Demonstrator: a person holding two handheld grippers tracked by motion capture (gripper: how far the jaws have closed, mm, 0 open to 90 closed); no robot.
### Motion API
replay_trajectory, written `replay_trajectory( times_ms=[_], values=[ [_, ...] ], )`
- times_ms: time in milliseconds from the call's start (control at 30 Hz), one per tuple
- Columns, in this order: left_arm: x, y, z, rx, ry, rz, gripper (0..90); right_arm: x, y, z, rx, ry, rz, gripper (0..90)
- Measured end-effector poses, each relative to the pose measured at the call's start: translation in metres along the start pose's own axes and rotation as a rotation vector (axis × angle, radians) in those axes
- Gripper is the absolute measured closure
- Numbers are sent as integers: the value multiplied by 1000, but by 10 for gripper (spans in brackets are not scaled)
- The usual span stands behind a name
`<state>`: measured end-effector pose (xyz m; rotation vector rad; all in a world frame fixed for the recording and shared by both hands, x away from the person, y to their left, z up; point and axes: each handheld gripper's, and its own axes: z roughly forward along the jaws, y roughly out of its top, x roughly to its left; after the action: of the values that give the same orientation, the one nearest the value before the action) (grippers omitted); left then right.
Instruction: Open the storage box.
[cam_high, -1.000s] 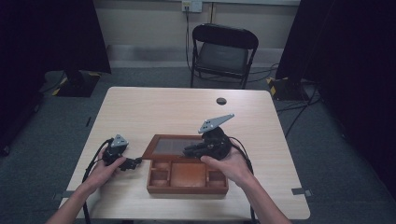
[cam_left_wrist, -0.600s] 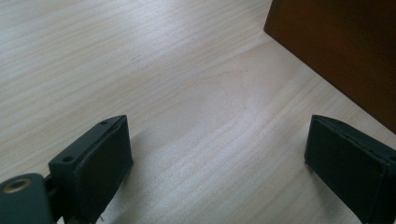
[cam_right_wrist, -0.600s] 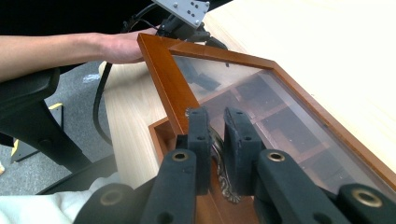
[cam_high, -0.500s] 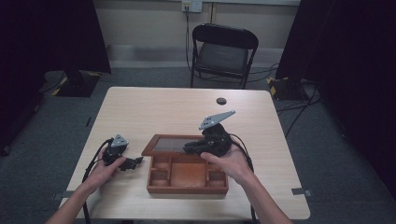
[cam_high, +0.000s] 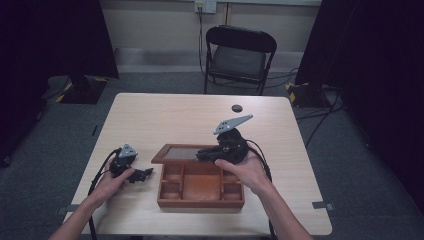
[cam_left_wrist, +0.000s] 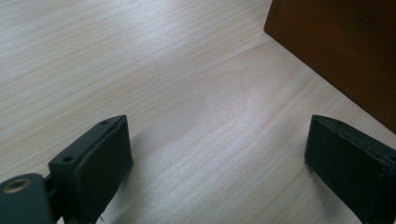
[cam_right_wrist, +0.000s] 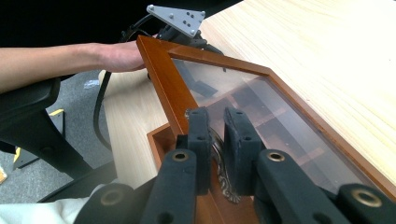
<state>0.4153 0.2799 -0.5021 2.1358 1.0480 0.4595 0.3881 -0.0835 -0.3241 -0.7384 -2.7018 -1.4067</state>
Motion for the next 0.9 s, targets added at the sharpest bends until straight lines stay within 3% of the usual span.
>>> replay_trajectory(
  times_ms=[900],
  values=[
    [0, 0, 0, -1, -1, -1, 64, -10, 9, -3, -25, 16, 14, 824]
  ],
)
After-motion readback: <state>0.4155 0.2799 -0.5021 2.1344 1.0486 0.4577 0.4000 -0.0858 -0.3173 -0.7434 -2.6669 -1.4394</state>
